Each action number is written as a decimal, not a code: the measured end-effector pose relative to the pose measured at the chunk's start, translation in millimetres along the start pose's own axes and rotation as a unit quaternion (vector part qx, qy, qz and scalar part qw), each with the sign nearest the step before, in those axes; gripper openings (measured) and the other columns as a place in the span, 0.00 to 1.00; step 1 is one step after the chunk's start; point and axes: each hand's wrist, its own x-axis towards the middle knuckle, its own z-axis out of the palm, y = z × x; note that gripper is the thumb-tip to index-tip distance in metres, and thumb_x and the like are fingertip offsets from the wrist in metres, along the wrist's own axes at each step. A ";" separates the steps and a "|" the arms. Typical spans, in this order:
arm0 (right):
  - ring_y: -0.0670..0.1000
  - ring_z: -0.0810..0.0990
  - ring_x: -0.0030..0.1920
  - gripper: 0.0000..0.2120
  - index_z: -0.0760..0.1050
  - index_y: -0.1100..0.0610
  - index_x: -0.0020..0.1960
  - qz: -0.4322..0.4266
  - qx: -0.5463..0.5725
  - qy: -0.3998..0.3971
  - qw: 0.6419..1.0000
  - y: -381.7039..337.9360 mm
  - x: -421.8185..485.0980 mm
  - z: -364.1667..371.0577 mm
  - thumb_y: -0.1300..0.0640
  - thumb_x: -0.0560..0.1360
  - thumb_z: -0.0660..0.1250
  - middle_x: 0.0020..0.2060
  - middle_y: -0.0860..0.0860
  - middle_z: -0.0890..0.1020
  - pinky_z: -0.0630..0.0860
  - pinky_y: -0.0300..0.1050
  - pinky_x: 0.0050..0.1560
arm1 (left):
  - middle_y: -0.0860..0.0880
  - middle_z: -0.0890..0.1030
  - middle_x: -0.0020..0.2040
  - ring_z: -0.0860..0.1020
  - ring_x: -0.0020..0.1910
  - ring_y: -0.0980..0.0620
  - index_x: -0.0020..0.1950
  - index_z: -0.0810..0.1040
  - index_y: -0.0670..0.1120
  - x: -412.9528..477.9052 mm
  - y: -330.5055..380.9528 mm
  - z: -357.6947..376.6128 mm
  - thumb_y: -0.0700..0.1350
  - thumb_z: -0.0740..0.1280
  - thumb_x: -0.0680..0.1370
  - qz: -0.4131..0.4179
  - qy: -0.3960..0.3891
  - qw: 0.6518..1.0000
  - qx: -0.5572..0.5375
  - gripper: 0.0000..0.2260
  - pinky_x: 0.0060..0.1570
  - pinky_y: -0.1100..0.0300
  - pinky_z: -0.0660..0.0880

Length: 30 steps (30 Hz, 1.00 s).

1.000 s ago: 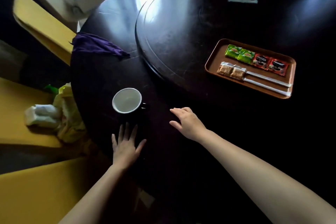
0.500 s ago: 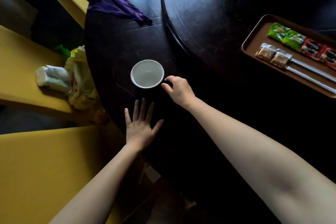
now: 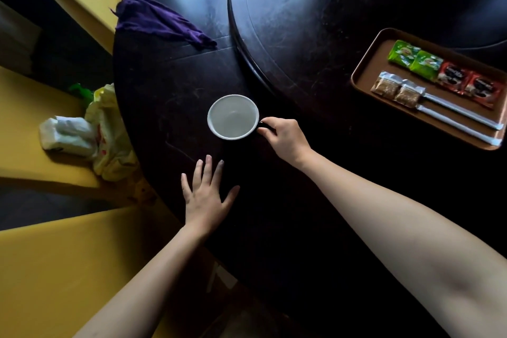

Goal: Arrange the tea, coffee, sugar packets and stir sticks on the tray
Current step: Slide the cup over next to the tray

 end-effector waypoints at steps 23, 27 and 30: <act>0.58 0.82 0.41 0.12 0.79 0.58 0.52 0.094 0.000 0.153 0.984 87.8 119.3 -157.4 0.53 0.74 0.64 0.40 0.60 0.85 0.78 0.54 0.50 | 0.47 0.38 0.77 0.35 0.75 0.47 0.75 0.39 0.51 162.5 89.9 -2.8 0.62 0.45 0.78 -0.004 -0.012 0.998 0.054 0.31 0.70 0.41 0.34; 0.57 0.83 0.40 0.10 0.79 0.58 0.52 0.108 0.012 0.156 0.982 97.4 129.5 -165.8 0.56 0.75 0.64 0.40 0.59 0.85 0.78 0.51 0.50 | 0.46 0.37 0.77 0.35 0.75 0.47 0.75 0.38 0.50 164.9 89.1 1.6 0.63 0.42 0.76 -0.007 -0.007 0.997 0.077 0.31 0.69 0.41 0.31; 0.57 0.83 0.39 0.10 0.79 0.59 0.54 0.109 0.022 0.145 0.983 99.8 134.5 -167.9 0.57 0.75 0.63 0.43 0.59 0.85 0.78 0.49 0.50 | 0.47 0.35 0.76 0.34 0.75 0.47 0.74 0.36 0.51 164.4 87.4 3.0 0.66 0.33 0.70 -0.003 -0.004 0.997 0.076 0.35 0.62 0.46 0.22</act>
